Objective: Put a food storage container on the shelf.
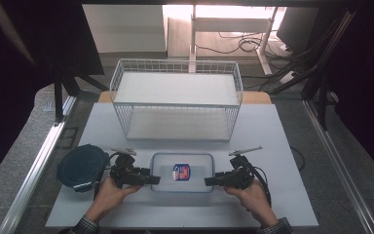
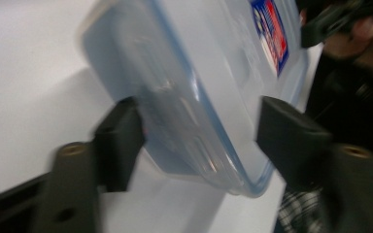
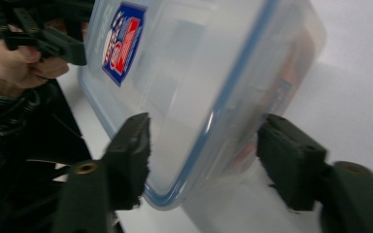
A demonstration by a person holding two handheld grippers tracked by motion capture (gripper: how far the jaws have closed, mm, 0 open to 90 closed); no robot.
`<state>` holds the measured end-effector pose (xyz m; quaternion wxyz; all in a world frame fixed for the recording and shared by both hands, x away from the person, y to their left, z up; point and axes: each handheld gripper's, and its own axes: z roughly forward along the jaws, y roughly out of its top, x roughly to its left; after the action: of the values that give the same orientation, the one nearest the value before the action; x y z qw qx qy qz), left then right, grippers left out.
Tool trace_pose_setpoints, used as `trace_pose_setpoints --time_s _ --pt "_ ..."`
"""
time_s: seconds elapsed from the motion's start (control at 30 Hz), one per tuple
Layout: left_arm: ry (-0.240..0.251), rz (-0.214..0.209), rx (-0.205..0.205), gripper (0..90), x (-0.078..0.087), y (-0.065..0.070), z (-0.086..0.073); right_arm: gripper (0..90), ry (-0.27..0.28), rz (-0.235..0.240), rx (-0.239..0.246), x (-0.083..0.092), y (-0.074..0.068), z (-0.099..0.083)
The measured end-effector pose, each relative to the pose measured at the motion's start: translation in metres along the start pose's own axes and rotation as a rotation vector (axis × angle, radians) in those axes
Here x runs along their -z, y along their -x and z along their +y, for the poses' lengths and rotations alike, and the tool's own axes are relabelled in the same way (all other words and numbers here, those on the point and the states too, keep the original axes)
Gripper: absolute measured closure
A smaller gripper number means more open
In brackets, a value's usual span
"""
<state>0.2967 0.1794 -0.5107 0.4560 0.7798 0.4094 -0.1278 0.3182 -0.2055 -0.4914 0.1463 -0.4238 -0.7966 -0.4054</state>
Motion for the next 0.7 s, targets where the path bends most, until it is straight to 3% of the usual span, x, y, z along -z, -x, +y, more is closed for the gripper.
trace_pose_setpoints --time_s 0.03,0.13,0.2,0.3,0.37,0.43,0.6,0.7 --pt "0.03 -0.015 0.023 42.6 0.004 0.0 -0.003 46.0 0.012 0.005 -0.006 0.003 0.0 -0.002" --pt "0.045 -0.004 0.012 45.4 0.004 0.003 -0.002 49.0 0.031 0.004 -0.001 0.007 -0.001 -0.004" --pt "0.062 0.015 -0.01 48.6 0.005 0.007 -0.001 50.8 0.056 -0.036 0.023 0.01 -0.006 -0.005" --pt "0.078 0.021 -0.016 51.7 0.004 0.008 -0.001 51.4 0.094 -0.052 0.034 0.013 -0.006 -0.005" --pt "0.083 0.03 -0.02 52.1 0.004 0.009 -0.001 51.4 0.109 -0.056 0.035 0.013 -0.006 -0.005" --pt "0.085 0.039 -0.03 52.2 0.002 0.01 0.0 51.4 0.143 -0.096 0.06 0.014 -0.008 -0.006" --pt "0.114 0.039 -0.045 52.2 0.004 0.014 0.003 51.5 0.18 -0.108 0.093 0.019 -0.012 -0.005" --pt "0.153 0.062 -0.07 52.2 0.012 0.02 0.008 51.5 0.192 -0.101 0.113 0.022 -0.015 -0.003"
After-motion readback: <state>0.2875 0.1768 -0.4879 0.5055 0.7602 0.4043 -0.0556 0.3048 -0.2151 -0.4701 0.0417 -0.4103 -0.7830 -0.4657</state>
